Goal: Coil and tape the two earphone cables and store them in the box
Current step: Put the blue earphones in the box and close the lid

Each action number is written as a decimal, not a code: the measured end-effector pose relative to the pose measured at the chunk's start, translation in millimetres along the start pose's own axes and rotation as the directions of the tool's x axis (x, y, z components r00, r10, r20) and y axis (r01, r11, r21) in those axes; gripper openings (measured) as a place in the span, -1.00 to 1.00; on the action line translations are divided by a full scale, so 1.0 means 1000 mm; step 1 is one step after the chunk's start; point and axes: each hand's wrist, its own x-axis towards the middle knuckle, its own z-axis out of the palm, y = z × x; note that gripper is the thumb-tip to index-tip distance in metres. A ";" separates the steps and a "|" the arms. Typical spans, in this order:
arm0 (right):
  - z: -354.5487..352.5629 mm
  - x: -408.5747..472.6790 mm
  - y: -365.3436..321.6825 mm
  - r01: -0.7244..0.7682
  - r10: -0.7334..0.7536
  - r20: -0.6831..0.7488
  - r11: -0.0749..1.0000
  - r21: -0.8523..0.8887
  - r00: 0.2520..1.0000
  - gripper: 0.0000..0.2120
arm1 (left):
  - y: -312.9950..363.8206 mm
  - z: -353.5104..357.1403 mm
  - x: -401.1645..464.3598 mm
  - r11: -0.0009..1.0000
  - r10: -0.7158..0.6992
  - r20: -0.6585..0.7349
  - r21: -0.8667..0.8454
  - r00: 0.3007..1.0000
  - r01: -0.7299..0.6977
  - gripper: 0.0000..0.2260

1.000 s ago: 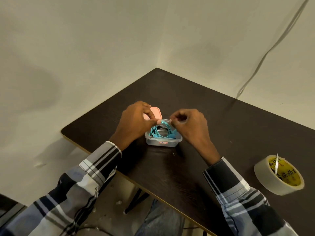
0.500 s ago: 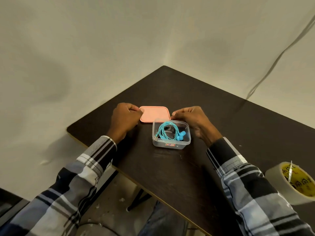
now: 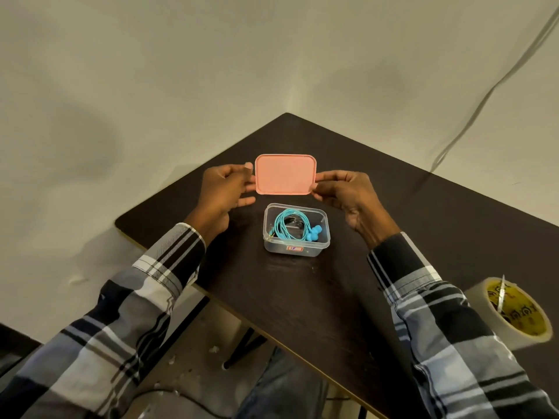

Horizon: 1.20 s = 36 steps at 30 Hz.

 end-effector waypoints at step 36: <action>-0.010 -0.073 0.061 0.234 -0.264 -0.215 0.960 -0.155 0.940 -0.84 | -0.039 -0.004 -0.065 0.926 0.255 0.106 0.260 0.961 -0.274 -0.77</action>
